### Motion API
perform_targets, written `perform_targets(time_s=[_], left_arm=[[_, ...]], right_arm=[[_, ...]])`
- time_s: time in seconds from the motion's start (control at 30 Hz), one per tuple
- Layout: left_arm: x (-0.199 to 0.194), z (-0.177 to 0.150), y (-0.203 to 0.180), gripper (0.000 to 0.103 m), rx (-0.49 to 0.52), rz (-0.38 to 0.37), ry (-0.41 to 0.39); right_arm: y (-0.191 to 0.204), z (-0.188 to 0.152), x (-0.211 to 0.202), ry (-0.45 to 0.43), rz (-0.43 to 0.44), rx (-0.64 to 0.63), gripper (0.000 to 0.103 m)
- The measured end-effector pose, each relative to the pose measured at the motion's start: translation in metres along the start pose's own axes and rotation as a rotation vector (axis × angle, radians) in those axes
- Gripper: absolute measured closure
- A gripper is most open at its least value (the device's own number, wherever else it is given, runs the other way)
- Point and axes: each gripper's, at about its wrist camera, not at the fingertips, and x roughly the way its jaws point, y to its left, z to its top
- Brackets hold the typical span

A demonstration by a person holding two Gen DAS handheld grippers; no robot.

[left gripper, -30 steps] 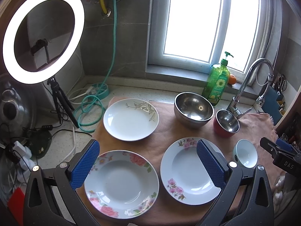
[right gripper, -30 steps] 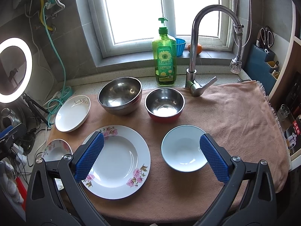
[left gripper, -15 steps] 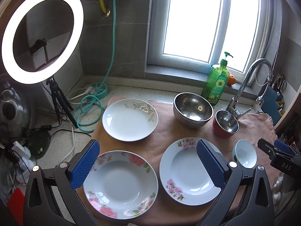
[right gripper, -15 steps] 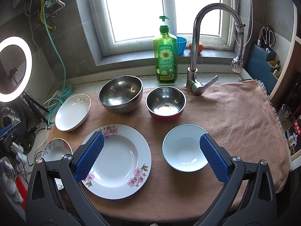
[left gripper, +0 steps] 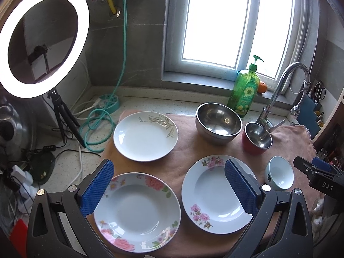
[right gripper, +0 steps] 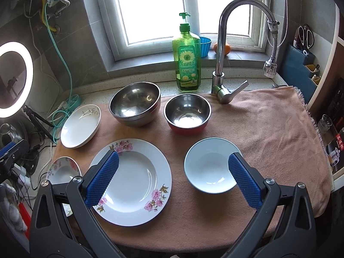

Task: Organize plates and bowls
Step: 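Move the open right gripper down to the pink-blossom deep plate's rim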

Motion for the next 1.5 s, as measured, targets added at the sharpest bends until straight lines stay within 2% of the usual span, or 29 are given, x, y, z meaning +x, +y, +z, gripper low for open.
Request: perform_targets(time_s=[0.2,0.4,0.5,0.57,0.63,0.67,0.73,0.8,0.87,0.93,1.0,1.03,1.1,1.17,1.5], left_arm=[[0.011,-0.002,0.006,0.001,0.016,-0.003,0.021],[0.032,-0.006,0.013,0.001,0.006,-0.066,0.093],[0.043,-0.010,0.012,0.008,0.022,-0.092,0.125],[0.050,-0.011,0.012,0.009,0.019,-0.122,0.152],[0.058,-0.011,0.012,0.015,0.022,-0.158,0.178],[0.062,-0.011,0.011,0.019,0.027,-0.166,0.190],[0.068,-0.011,0.010,0.021,0.042,-0.180,0.206],[0.075,-0.012,0.007,0.036,0.057,-0.207,0.234],[0.083,-0.012,0.004,0.043,0.067,-0.230,0.260],[0.094,-0.013,0.004,0.049,0.061,-0.250,0.293],[0.104,-0.015,0.002,0.061,0.066,-0.269,0.322],[0.108,-0.016,0.000,0.062,0.072,-0.272,0.335],[0.118,-0.019,-0.001,0.070,0.072,-0.284,0.374],[0.127,-0.021,-0.002,0.075,0.059,-0.303,0.410],[0.156,-0.021,0.003,0.078,0.019,-0.313,0.483]], right_arm=[[-0.005,-0.007,0.003,0.024,0.011,0.017,0.000],[-0.018,-0.026,0.013,0.080,0.040,0.073,0.000],[-0.021,-0.036,0.017,0.106,0.033,0.083,0.000],[-0.023,-0.041,0.020,0.122,0.030,0.085,0.001],[-0.024,-0.046,0.021,0.136,0.030,0.091,0.005],[-0.025,-0.048,0.022,0.147,0.036,0.096,0.011],[-0.027,-0.054,0.026,0.171,0.048,0.112,0.018],[-0.028,-0.060,0.030,0.194,0.063,0.124,0.030],[-0.028,-0.066,0.035,0.219,0.079,0.132,0.038],[-0.028,-0.072,0.040,0.243,0.101,0.148,0.040],[-0.029,-0.078,0.046,0.270,0.127,0.170,0.045],[-0.029,-0.081,0.050,0.284,0.140,0.181,0.048],[-0.031,-0.085,0.057,0.308,0.157,0.200,0.058],[-0.033,-0.089,0.062,0.325,0.170,0.218,0.059],[-0.043,-0.092,0.087,0.383,0.276,0.344,0.062]])
